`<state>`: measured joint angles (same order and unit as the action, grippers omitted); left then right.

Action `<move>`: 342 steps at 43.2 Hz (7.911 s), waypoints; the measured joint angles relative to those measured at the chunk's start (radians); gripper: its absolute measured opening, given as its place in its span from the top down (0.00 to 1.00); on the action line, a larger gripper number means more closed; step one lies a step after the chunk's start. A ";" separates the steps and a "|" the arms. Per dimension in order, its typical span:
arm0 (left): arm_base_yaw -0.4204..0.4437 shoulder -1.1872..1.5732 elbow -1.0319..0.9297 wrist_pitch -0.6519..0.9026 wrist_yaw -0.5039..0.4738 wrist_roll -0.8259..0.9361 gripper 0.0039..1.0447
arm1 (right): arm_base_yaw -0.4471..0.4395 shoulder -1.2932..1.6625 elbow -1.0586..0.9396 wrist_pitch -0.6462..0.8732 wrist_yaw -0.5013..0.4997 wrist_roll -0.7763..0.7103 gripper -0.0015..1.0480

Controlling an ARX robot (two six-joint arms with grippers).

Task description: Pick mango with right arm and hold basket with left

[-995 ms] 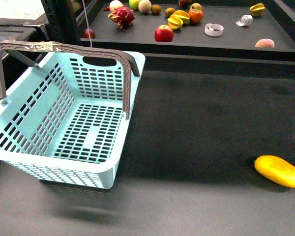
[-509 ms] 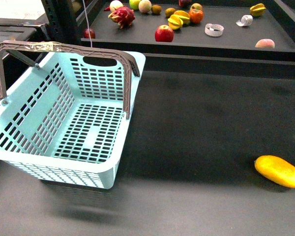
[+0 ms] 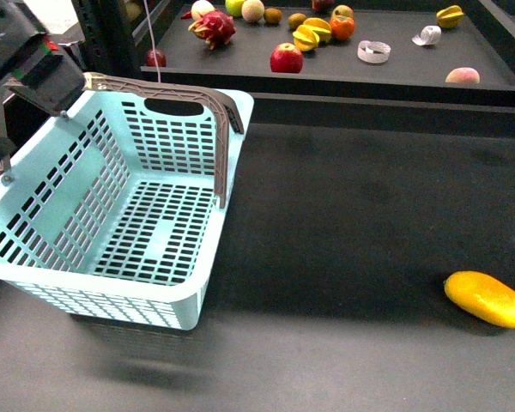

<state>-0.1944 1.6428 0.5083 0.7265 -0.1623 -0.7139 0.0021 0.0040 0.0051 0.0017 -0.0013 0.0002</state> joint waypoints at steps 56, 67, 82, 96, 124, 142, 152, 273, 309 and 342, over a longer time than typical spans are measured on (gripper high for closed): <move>-0.059 0.497 0.622 -0.222 0.070 -0.180 0.93 | 0.000 0.000 0.000 0.000 0.000 0.000 0.08; -0.103 0.222 0.387 -0.175 0.169 0.015 0.93 | 0.000 0.000 0.000 0.000 0.000 0.000 0.08; -0.251 -0.029 0.080 -0.017 0.318 0.300 0.93 | 0.000 0.000 0.000 0.000 0.000 0.000 0.08; -0.328 -0.030 0.056 0.026 0.294 0.329 0.93 | 0.000 0.000 0.000 0.000 0.000 0.000 0.08; -0.335 -0.030 0.051 0.028 0.293 0.347 0.94 | -0.124 0.357 0.015 0.195 0.354 0.109 0.08; -0.336 -0.030 0.051 0.028 0.294 0.348 0.94 | -0.395 1.426 0.210 0.759 -0.074 -0.109 0.08; -0.336 -0.030 0.051 0.028 0.294 0.348 0.94 | -0.422 1.840 0.371 0.779 -0.144 -0.254 0.08; -0.336 -0.030 0.051 0.028 0.294 0.347 0.94 | 0.019 1.633 0.724 0.614 -0.358 0.050 0.44; -0.336 -0.030 0.051 0.029 0.294 0.348 0.94 | 0.347 1.904 0.996 0.542 -0.210 0.112 0.36; -0.336 -0.027 0.044 0.029 0.293 0.344 0.94 | 0.201 1.317 0.546 0.597 0.182 0.161 0.08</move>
<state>-0.5304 1.6157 0.5526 0.7551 0.1307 -0.3695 0.2028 1.3209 0.5507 0.5991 0.1806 0.1608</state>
